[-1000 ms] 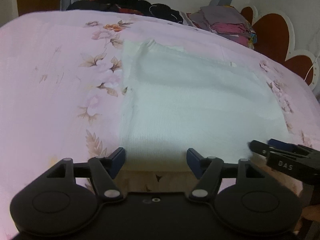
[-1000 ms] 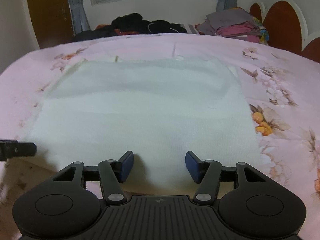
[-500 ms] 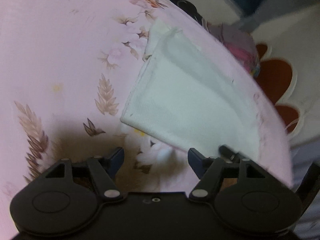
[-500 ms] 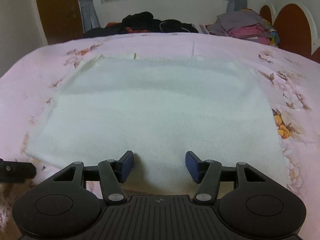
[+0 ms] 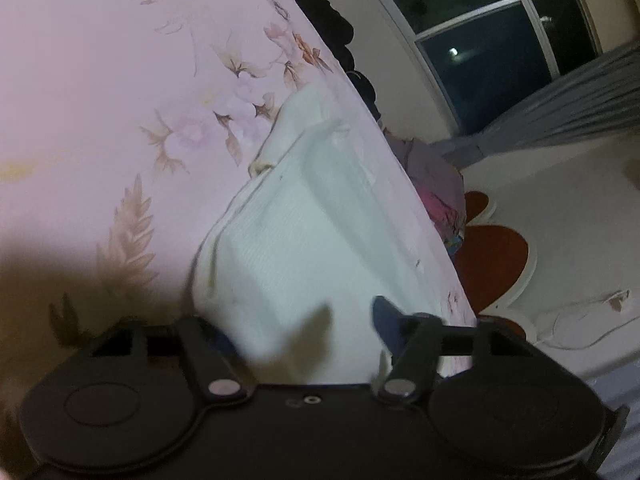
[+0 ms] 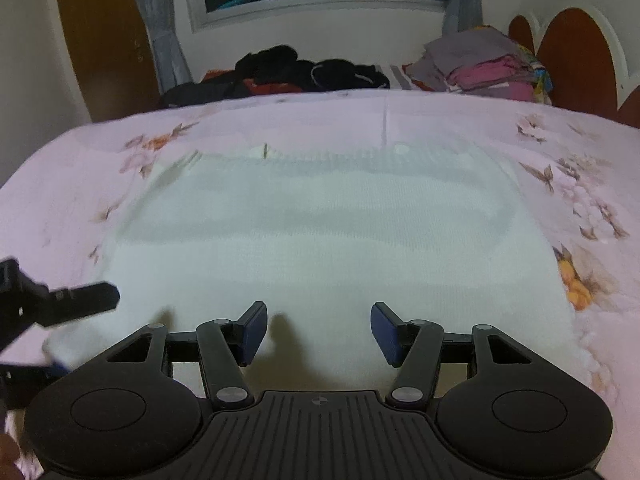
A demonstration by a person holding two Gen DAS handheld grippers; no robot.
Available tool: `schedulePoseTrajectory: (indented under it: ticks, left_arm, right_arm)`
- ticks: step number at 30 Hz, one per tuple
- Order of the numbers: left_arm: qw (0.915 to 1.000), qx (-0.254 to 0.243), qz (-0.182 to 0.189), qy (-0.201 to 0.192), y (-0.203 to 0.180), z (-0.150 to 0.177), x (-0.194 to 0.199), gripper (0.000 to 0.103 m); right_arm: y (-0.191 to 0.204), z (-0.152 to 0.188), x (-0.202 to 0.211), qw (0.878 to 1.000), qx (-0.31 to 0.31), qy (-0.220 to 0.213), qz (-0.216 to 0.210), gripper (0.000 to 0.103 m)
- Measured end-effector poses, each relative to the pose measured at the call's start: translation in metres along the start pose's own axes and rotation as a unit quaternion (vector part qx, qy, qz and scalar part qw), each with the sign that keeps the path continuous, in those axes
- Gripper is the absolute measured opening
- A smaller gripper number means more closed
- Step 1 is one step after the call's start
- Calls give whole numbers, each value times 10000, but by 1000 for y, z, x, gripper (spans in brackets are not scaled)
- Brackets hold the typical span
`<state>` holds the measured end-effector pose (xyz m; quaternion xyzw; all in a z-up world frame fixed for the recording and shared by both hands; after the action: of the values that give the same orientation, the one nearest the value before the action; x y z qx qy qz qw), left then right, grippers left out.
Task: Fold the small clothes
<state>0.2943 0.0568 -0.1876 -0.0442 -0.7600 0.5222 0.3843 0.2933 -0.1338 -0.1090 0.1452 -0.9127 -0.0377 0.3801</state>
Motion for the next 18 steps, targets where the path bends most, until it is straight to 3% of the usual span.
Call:
schedulePoseTrajectory:
  ticks: [1,4,6,7,9,11,13,18]
  left_arm:
    - [10000,71,7,-27,4,-3,-3,38]
    - [9996,241,1,-110,13,-9,-11,17]
    - [9994,277,-9,-198,17,-10,-13,10]
    - [9994,264,-11,-232,17,-10,-13,9]
    - [9993,192,-42,-314,15,-9,-13,8]
    - [9991,78,-141,-401,12,-6,-11,8]
    - [9983,-54,-221,-533,6,-3,-8,7]
    - [9922,-834,-391,-838,-31,12,3,7]
  right_arm:
    - [0,-4,-3,10000,14,-34,26,57]
    - [-1,-14,-12,9999,87,-123,62,57]
    - [-3,-19,-16,9997,99,-160,134,57]
    - [-5,-21,-17,9996,106,-188,205,53]
    - [-7,-20,-26,9992,209,-82,336,36]
    - [-9,-14,-41,9991,259,199,255,36]
    - [-6,-8,-43,9981,529,104,289,36]
    - [-16,-3,-42,9985,542,14,12,36]
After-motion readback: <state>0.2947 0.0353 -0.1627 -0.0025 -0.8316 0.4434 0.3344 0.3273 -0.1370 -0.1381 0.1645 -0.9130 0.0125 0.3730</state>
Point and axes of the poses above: each gripper's, at about its wrist camera, not at the fingertips, and x roughly against the way its jaws point, y to its left, z to its underside, the point moved 1 cm from there along -x, roughly the way its jaws point, and after that the axes turned 11 degrees about x, right-handed, at the moved point
